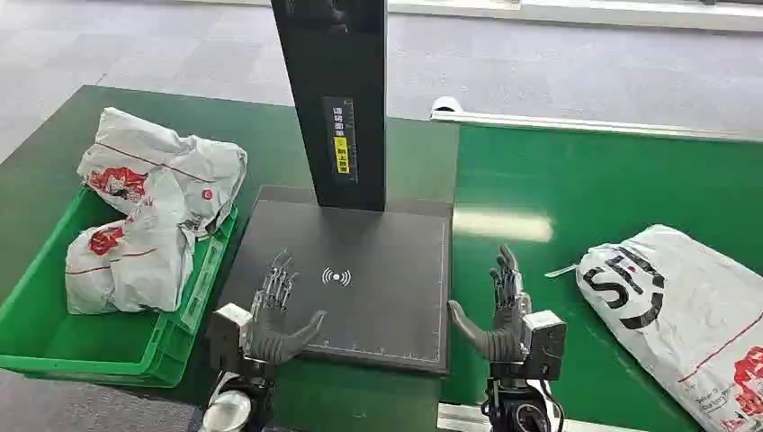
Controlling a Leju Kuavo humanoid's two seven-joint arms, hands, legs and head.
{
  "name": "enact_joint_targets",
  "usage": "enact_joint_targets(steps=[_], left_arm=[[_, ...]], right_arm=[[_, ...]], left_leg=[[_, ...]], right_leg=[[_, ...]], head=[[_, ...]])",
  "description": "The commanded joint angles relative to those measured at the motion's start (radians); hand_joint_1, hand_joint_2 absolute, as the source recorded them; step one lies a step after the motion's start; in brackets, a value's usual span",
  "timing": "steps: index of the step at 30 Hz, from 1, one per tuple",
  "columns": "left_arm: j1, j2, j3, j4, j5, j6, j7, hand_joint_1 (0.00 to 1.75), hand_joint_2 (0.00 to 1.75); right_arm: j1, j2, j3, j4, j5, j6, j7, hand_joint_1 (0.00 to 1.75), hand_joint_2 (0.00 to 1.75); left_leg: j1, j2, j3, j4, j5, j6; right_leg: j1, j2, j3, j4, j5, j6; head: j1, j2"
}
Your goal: Moved the parcel from conveyor to table for the left to box.
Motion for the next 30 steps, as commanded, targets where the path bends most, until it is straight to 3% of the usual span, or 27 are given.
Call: enact_joint_targets(steps=[1,3,6,9,13,17,22,30], left_arm=[[-0.010,0.027,0.016,0.011,0.008,0.025,-0.014,0.00,1.75],[0.001,0.036,0.035,-0.024,0.008,0.029,-0.014,0.00,1.75],[0.011,0.044,0.049,-0.039,0.008,0.029,-0.014,0.00,1.75],[0.014,0.037,0.054,-0.045,0.005,0.028,-0.013,0.00,1.75],[0.010,0.024,0.058,-0.063,-0.008,0.034,0.012,0.00,1.75],[0.021,0.028,0.076,-0.088,-0.008,0.046,0.021,0.00,1.75],[0.017,0.028,0.082,-0.086,-0.009,0.047,0.023,0.00,1.75],[0.011,0.030,0.078,-0.080,-0.013,0.050,0.039,0.00,1.75]], right_arm=[[-0.036,-0.046,-0.006,0.007,0.119,-0.129,0.014,0.00,1.75],[-0.047,-0.062,-0.054,-0.039,0.225,-0.233,0.070,0.00,1.75],[-0.076,-0.097,-0.136,-0.065,0.352,-0.273,0.170,0.00,1.75],[-0.133,-0.147,-0.216,0.026,0.467,-0.313,0.259,0.00,1.75],[-0.198,-0.189,-0.278,0.182,0.520,-0.348,0.293,0.00,1.75],[-0.265,-0.179,-0.298,0.275,0.578,-0.389,0.288,0.00,1.75],[-0.267,-0.179,-0.295,0.272,0.598,-0.401,0.311,0.00,1.75],[-0.308,-0.209,-0.318,0.418,0.755,-0.313,0.566,0.00,1.75]], left_leg=[[0.000,0.000,0.001,-0.001,0.001,0.001],[-0.001,0.001,0.000,-0.001,0.000,0.001],[-0.001,0.001,0.000,-0.001,0.001,0.001],[-0.001,0.000,0.001,-0.001,0.001,0.001],[0.000,-0.001,0.002,-0.001,0.001,0.001],[-0.001,0.001,0.002,-0.002,0.001,0.001],[-0.001,0.002,0.003,-0.002,0.001,0.001],[0.000,0.001,0.003,-0.001,0.001,0.001]], right_leg=[[0.000,0.000,0.001,-0.001,0.001,0.000],[-0.001,0.001,0.000,-0.001,0.001,0.000],[-0.001,0.001,0.000,-0.001,0.001,0.000],[-0.001,0.000,0.001,-0.001,0.001,0.001],[0.000,-0.001,0.002,-0.002,0.002,0.001],[-0.001,0.002,0.002,-0.002,0.002,0.000],[-0.001,0.002,0.002,-0.002,0.002,0.000],[0.000,0.001,0.003,-0.001,0.002,0.000]], head=[[0.000,0.000],[0.000,0.000],[0.000,0.000],[0.000,0.000],[0.000,0.000],[0.000,0.000],[0.000,0.000],[0.000,0.000]])
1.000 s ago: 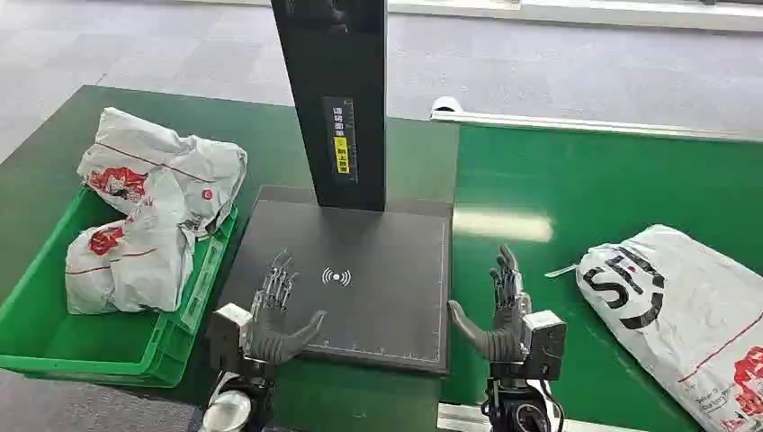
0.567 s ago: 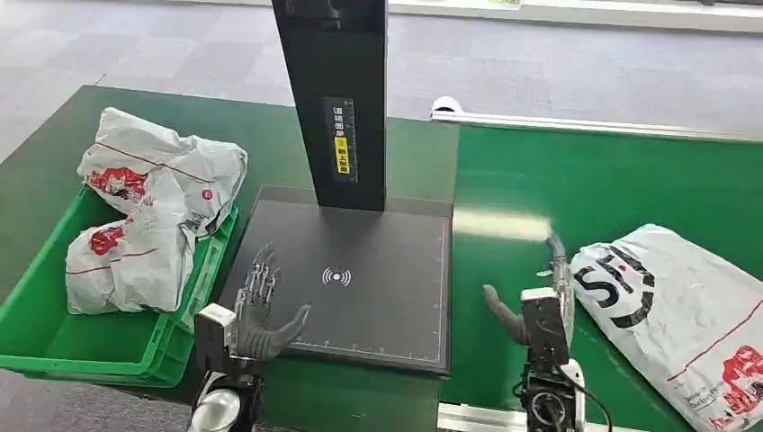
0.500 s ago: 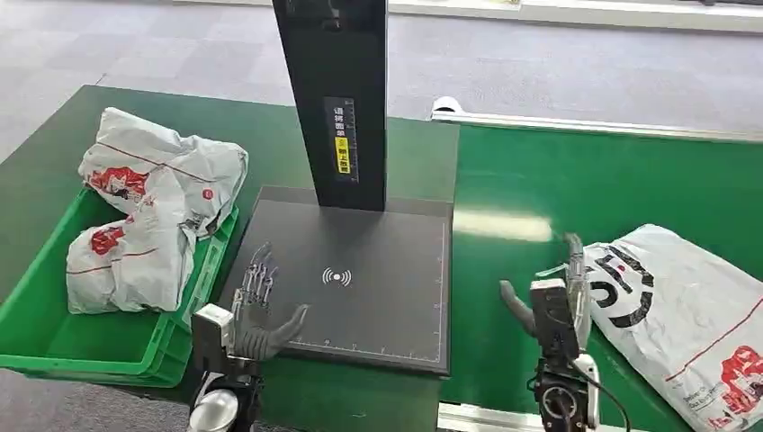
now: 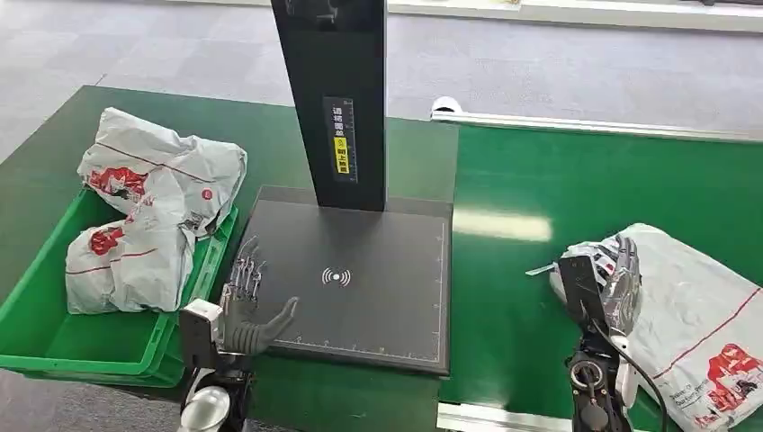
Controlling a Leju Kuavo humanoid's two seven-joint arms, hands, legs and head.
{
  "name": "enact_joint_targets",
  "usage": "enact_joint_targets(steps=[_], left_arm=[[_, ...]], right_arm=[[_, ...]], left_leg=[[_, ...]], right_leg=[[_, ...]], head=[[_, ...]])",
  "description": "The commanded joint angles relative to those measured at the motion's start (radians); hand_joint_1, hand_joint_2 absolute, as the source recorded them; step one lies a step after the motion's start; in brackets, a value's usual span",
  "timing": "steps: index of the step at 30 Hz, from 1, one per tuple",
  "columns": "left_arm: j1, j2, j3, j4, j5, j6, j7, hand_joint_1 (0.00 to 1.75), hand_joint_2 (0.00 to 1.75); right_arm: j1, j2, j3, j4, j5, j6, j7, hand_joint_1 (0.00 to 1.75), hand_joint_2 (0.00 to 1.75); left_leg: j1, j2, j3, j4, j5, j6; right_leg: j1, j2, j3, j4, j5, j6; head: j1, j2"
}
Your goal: Moved the parcel from conveyor to table for the left to box.
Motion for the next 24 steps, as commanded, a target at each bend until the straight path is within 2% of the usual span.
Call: enact_joint_targets(steps=[1,3,6,10,24], left_arm=[[-0.008,0.013,0.016,0.021,-0.004,0.005,0.021,0.00,1.75],[-0.008,0.013,0.016,0.021,-0.004,0.005,0.021,0.00,1.75],[-0.002,0.010,0.019,0.011,-0.006,0.008,0.036,0.00,1.75],[0.018,0.010,0.012,0.001,-0.008,0.005,0.043,0.00,1.75],[0.027,0.010,0.016,-0.001,-0.009,0.006,0.043,0.00,1.75]], right_arm=[[-0.078,-0.031,-0.045,0.218,0.108,0.063,0.156,0.00,1.75],[-0.078,-0.031,-0.045,0.218,0.108,0.063,0.156,0.00,1.75],[-0.080,-0.032,-0.047,0.242,0.190,0.087,0.259,0.00,1.75],[-0.023,-0.011,-0.081,0.186,0.262,0.096,0.325,0.00,1.75],[-0.013,0.000,-0.089,0.157,0.311,0.102,0.357,0.00,1.75]], left_leg=[[0.000,0.001,0.001,-0.002,0.001,0.001],[0.000,0.001,0.001,-0.001,0.000,0.000],[0.000,0.001,0.001,-0.001,0.000,0.000],[0.000,0.000,0.002,-0.003,0.001,0.001],[-0.001,0.000,0.001,-0.001,0.001,0.001]], right_leg=[[0.000,0.001,0.001,-0.002,0.001,0.000],[0.000,0.001,0.001,-0.001,0.001,0.000],[0.000,0.001,0.001,-0.001,0.001,0.000],[0.000,0.000,0.002,-0.003,0.001,0.000],[0.000,0.000,0.000,-0.001,0.001,0.000]], head=[[0.000,0.000],[0.000,0.000],[0.000,0.000],[0.000,0.000],[0.000,0.000]])
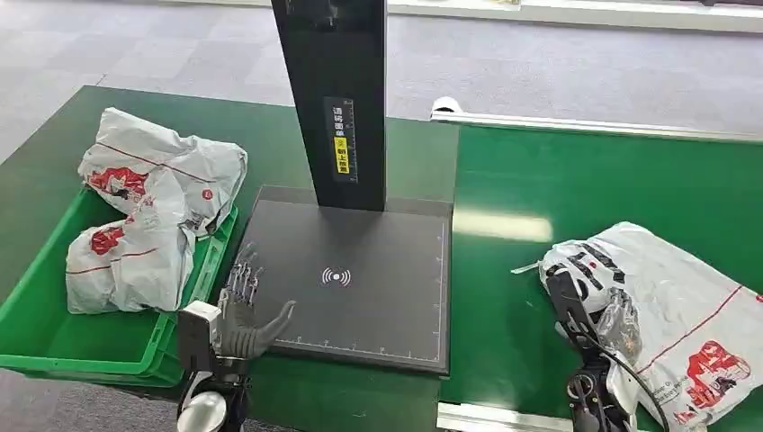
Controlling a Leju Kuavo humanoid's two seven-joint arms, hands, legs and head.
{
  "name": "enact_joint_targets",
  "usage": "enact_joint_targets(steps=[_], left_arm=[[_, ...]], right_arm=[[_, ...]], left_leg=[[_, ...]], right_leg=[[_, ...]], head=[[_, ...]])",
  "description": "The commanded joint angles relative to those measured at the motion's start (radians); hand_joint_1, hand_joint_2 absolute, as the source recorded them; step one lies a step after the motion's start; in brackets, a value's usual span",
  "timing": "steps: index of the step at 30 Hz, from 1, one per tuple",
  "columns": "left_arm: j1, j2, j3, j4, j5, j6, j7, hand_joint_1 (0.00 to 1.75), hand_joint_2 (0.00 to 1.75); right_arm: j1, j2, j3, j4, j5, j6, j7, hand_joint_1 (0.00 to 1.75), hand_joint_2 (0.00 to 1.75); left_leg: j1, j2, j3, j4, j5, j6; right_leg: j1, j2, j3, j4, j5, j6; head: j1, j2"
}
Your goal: Moved the parcel from conveyor to table for the left to box.
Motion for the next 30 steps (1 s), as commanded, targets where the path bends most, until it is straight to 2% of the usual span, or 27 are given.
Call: enact_joint_targets(steps=[1,4,5,6,7,13,16,30], left_arm=[[0.003,0.010,0.007,0.016,-0.003,-0.002,0.008,0.00,1.75],[0.001,0.008,0.008,0.016,-0.003,-0.002,0.008,0.00,1.75],[-0.002,0.008,0.010,0.019,-0.003,-0.002,0.008,0.00,1.75],[-0.001,0.007,0.011,0.019,-0.003,-0.003,0.008,0.00,1.75],[-0.002,0.007,0.013,0.018,-0.004,-0.003,0.008,0.00,1.75],[-0.002,0.007,0.013,0.018,-0.004,-0.003,0.008,0.00,1.75],[-0.007,0.004,0.019,0.015,-0.007,0.001,0.012,0.00,1.75],[-0.002,0.003,0.017,0.009,-0.013,-0.002,0.018,0.00,1.75]], right_arm=[[-0.009,0.020,-0.036,0.004,0.046,0.002,0.036,0.00,1.75],[-0.009,0.021,-0.038,-0.007,0.053,0.005,0.038,0.02,1.75],[-0.006,0.023,-0.041,-0.018,0.056,0.002,0.034,1.41,1.75],[-0.003,0.024,-0.041,-0.024,0.058,0.000,0.032,1.66,1.75],[-0.002,0.026,-0.041,-0.029,0.059,-0.005,0.030,1.71,1.75],[-0.002,0.026,-0.041,-0.029,0.059,-0.005,0.030,1.75,1.75],[-0.004,0.035,-0.040,-0.054,0.065,-0.034,0.018,1.75,1.75],[0.045,0.047,-0.048,-0.127,0.064,-0.010,0.007,1.75,1.75]], left_leg=[[-0.001,0.001,0.001,-0.002,0.001,0.001],[-0.001,0.000,0.001,-0.001,0.000,0.000],[0.000,0.000,0.001,-0.001,0.000,0.000],[0.000,0.001,0.001,-0.001,0.000,0.001],[-0.001,0.000,0.001,-0.001,0.000,0.001],[0.000,0.001,0.001,-0.001,0.000,0.000],[0.000,0.000,0.000,-0.001,0.000,0.000],[0.000,0.000,0.001,-0.001,0.001,0.000]], right_leg=[[0.000,0.001,0.001,-0.002,0.001,0.000],[0.000,0.000,0.000,-0.001,0.000,0.000],[0.000,0.000,0.000,0.000,0.000,0.000],[0.000,0.001,0.001,-0.001,0.000,0.000],[0.000,0.000,0.001,-0.001,0.000,0.000],[0.000,0.001,0.000,-0.001,0.000,0.000],[0.000,0.000,0.000,-0.001,0.000,0.000],[0.000,0.000,0.001,-0.001,0.000,0.000]], head=[[0.000,0.000],[0.000,0.000],[0.000,0.000],[0.000,0.000],[0.000,0.000],[0.000,0.000],[0.000,0.000],[0.000,0.000]])
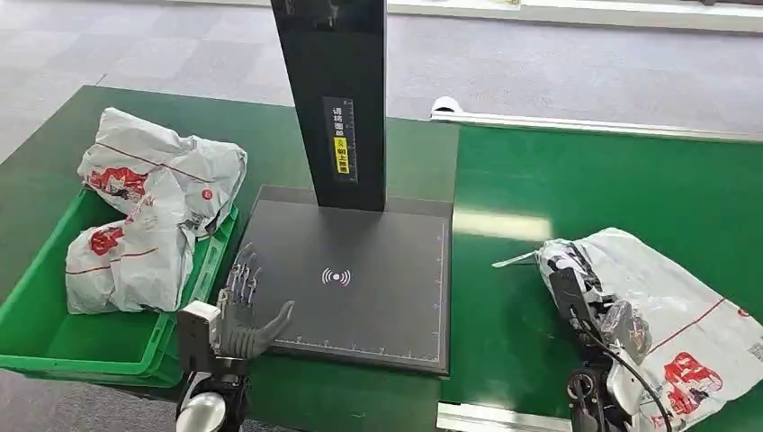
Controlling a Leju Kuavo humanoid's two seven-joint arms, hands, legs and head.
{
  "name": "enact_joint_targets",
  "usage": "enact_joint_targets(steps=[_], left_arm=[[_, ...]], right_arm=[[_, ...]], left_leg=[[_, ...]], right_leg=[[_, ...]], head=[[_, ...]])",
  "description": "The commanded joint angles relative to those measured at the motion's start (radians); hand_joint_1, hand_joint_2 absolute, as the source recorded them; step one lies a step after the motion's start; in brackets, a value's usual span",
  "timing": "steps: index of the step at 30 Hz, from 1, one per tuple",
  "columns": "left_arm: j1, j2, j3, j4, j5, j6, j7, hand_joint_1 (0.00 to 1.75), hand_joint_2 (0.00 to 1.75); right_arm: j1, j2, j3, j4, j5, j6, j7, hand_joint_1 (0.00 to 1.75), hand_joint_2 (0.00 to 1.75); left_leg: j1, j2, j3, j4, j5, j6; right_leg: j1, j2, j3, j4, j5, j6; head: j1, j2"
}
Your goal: Moved the parcel from conveyor to table for the left to box.
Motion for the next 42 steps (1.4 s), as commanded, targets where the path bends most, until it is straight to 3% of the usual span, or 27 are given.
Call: enact_joint_targets(steps=[1,4,7,11,12,17,35,37,42], left_arm=[[-0.003,0.006,0.011,0.019,-0.002,-0.002,0.008,0.00,1.75],[0.007,0.004,0.017,0.009,-0.004,-0.002,0.007,0.00,1.75],[0.014,0.007,0.027,-0.007,-0.008,0.006,-0.008,0.00,1.75],[-0.009,0.015,0.035,0.002,-0.003,0.007,-0.038,0.00,1.75],[-0.013,0.018,0.035,0.002,-0.003,0.006,-0.043,0.00,1.75],[-0.034,0.025,0.044,-0.008,0.000,0.013,-0.056,0.00,1.75],[-0.039,0.024,0.045,-0.003,0.000,0.013,-0.056,0.00,1.75],[-0.043,0.024,0.045,-0.002,0.002,0.015,-0.059,0.00,1.75],[-0.075,0.026,0.047,0.014,0.010,0.015,-0.059,0.00,1.75]], right_arm=[[0.026,0.023,-0.037,-0.035,-0.006,0.016,-0.004,1.75,1.75],[0.034,0.037,-0.019,-0.078,-0.019,-0.040,-0.075,1.75,1.75],[0.045,0.063,0.032,-0.199,-0.108,-0.113,-0.265,1.75,1.75],[0.128,0.088,0.166,-0.496,-0.428,0.026,-0.526,1.75,1.75],[0.147,0.084,0.200,-0.540,-0.438,0.036,-0.549,1.75,1.75],[0.162,0.063,0.367,-0.605,-0.531,0.177,-0.618,1.75,1.75],[0.149,0.062,0.375,-0.568,-0.534,0.165,-0.629,1.75,1.75],[0.147,0.053,0.399,-0.560,-0.540,0.207,-0.649,1.75,1.75],[0.071,0.064,0.653,-0.370,-0.270,0.254,-0.618,1.75,1.75]], left_leg=[[0.000,0.000,0.000,-0.001,0.000,0.000],[0.000,0.000,0.001,-0.001,0.000,0.000],[-0.001,0.002,0.000,-0.001,0.000,0.000],[-0.001,0.003,-0.001,0.000,0.000,0.000],[-0.001,0.002,-0.002,0.000,0.000,0.000],[0.000,0.002,-0.001,0.000,0.000,0.000],[0.000,0.000,0.001,-0.001,0.001,0.000],[0.000,0.000,0.001,-0.001,0.001,0.000],[0.001,0.005,0.002,-0.002,0.001,0.000]], right_leg=[[0.000,0.000,0.001,-0.001,0.000,0.000],[0.000,0.000,0.001,-0.001,0.000,0.000],[-0.001,0.002,0.000,0.000,0.000,0.000],[-0.001,0.003,-0.002,0.001,0.000,-0.001],[-0.001,0.001,-0.003,0.002,0.000,-0.001],[0.000,0.002,-0.002,0.001,0.000,-0.001],[0.000,0.000,0.000,0.000,0.000,0.000],[0.000,0.000,0.000,-0.001,0.000,0.000],[0.001,0.004,0.001,-0.001,0.002,-0.001]], head=[[0.000,0.000],[0.000,0.000],[0.000,0.000],[0.000,0.000],[0.000,0.000],[0.000,0.000],[0.000,0.000],[0.000,0.000],[0.000,0.000]])
